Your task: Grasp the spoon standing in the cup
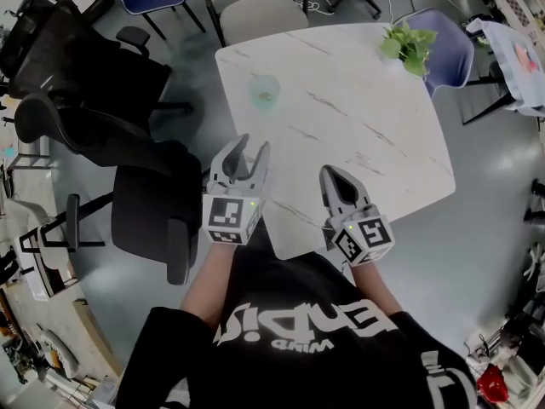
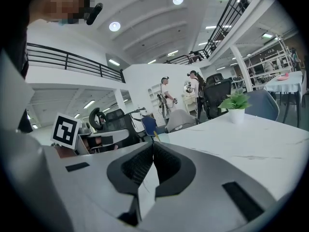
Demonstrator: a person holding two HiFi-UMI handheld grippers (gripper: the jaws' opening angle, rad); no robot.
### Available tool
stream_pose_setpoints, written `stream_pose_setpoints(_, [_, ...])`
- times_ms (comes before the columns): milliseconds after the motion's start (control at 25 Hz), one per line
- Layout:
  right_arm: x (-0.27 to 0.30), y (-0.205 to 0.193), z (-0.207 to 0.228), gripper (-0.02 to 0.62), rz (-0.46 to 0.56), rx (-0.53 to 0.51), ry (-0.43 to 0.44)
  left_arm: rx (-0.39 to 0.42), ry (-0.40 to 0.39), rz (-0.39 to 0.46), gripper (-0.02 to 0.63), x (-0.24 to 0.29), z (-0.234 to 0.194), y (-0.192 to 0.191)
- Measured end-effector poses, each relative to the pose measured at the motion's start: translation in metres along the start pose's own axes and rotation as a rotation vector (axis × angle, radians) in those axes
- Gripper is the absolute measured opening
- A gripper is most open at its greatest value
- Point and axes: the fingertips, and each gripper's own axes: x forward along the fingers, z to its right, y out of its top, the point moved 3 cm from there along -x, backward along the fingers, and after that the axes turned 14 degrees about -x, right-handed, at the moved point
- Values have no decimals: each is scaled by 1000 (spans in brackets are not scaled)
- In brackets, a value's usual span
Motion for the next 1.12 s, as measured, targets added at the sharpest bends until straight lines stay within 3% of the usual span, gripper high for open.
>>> stream_pose_setpoints(680, [25, -15, 20, 13, -73, 34, -40, 22, -18, -69, 166, 78, -30, -21])
stream_pose_setpoints(1120, [21, -22, 36, 14, -96, 56, -86, 136, 26, -85, 161, 124, -41, -35])
